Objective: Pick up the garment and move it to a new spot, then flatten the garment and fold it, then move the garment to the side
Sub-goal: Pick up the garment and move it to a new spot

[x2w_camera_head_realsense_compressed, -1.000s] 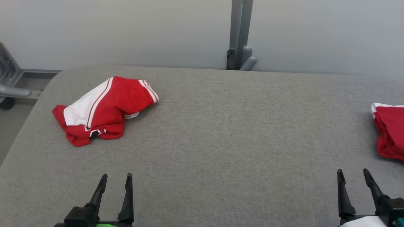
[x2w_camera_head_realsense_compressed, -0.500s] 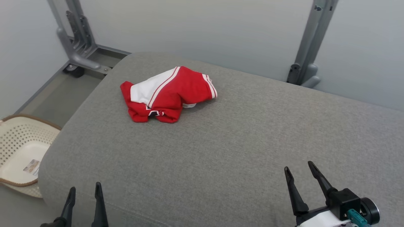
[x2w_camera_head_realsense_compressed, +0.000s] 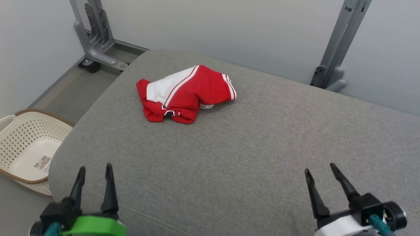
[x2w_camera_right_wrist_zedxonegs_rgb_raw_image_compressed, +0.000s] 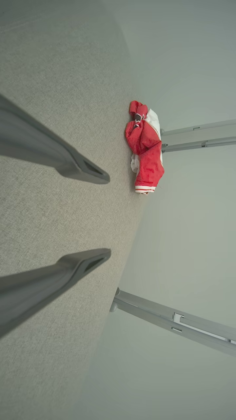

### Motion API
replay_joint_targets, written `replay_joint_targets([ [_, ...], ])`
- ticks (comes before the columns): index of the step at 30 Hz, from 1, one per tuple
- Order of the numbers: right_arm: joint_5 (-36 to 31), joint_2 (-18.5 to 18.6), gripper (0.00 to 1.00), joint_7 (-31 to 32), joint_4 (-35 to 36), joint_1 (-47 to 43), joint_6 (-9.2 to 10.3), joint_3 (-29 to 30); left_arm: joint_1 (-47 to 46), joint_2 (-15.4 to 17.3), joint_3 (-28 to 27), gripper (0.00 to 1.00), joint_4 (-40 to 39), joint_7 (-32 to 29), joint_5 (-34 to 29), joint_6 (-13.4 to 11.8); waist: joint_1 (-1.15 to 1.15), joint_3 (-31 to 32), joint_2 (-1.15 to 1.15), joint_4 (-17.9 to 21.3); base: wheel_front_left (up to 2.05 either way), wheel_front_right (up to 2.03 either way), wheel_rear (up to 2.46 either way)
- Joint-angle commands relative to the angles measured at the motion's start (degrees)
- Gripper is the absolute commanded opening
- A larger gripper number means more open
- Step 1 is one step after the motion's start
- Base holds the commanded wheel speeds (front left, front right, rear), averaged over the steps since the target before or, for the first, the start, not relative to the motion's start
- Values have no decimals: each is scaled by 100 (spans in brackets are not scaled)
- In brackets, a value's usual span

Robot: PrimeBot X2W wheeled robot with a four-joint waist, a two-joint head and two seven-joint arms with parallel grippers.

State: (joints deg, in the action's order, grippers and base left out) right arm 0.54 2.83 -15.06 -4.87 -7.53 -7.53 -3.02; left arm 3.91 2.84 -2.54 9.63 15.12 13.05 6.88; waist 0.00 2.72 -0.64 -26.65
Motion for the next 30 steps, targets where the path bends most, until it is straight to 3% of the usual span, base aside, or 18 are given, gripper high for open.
replay_joint_targets([
  [1, -95, 165, 100, -16, 138, 306, 8, 92, -529, 3, 142, 100, 86, 3, 80, 39, 0, -845, 64, 411, 0, 0, 0],
  [2, -95, 165, 100, -16, 138, 306, 8, 92, -529, 3, 142, 100, 86, 3, 80, 39, 0, -845, 64, 411, 0, 0, 0],
  [8, -262, 665, 100, -16, 485, 1128, 8, 245, -2226, 4, 773, 100, 613, 2, 621, 68, 0, -2440, 64, 820, 0, 0, 0],
  [15, -296, 1005, 100, -16, 767, 1864, 8, 232, -4114, 539, 1736, 100, 1829, 2, 1654, 66, 0, -3553, 64, 1210, 0, 0, 0],
  [23, -320, 926, 100, -16, 1056, 2245, 8, -5, -5324, 1104, 2625, 100, 3383, -97, 2711, 66, 0, -3813, 64, 1672, 0, 0, 0],
  [30, -275, 728, 100, -16, 1151, 2271, 8, -195, -5624, 1390, 3023, 100, 4495, -234, 3259, 66, 0, -3586, 64, 1968, 0, 0, 0],
])
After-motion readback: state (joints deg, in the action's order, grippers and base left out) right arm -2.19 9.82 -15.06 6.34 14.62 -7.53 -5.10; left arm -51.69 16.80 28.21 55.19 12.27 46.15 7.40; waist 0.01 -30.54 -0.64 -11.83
